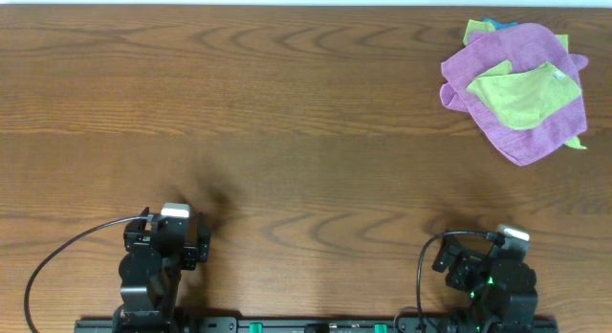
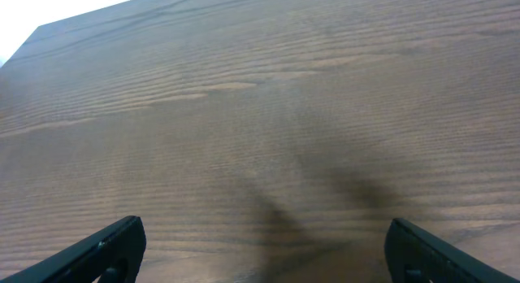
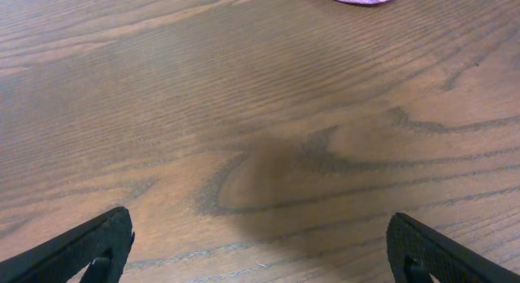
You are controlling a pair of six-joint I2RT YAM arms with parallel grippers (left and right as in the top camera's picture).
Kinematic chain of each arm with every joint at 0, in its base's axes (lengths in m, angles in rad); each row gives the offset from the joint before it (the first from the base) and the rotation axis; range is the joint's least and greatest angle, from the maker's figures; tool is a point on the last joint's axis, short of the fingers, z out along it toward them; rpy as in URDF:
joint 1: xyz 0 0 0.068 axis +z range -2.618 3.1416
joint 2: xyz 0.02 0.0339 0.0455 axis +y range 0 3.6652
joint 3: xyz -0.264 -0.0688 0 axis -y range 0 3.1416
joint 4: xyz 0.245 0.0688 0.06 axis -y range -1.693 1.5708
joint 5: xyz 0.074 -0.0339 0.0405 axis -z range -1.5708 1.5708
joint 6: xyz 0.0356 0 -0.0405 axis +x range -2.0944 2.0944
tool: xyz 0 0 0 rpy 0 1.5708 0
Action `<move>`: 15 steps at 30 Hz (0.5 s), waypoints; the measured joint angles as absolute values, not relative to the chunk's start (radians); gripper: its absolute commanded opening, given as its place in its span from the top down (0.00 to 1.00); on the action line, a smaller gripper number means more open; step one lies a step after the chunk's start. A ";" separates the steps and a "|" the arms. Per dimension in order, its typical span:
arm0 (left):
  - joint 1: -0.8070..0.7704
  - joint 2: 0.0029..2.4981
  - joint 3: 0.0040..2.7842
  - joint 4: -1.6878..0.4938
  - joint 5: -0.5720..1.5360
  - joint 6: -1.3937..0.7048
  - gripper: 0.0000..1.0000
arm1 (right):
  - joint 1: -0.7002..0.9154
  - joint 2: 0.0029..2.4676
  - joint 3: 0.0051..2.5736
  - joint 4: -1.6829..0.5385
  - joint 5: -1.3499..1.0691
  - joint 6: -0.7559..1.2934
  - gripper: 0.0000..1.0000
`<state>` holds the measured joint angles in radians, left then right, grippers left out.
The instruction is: Fold the cloth
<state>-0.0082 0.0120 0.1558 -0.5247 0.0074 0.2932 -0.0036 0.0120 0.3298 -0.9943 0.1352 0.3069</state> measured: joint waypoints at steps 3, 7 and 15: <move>-0.008 0.012 0.156 -0.525 0.007 0.293 0.05 | -0.004 0.012 0.330 -0.994 0.135 0.307 0.01; -0.008 0.012 0.156 -0.525 0.007 0.293 0.05 | -0.004 0.012 0.330 -0.994 0.135 0.307 0.01; -0.008 0.012 0.156 -0.525 0.007 0.293 0.05 | -0.004 0.012 0.330 -0.994 0.135 0.307 0.01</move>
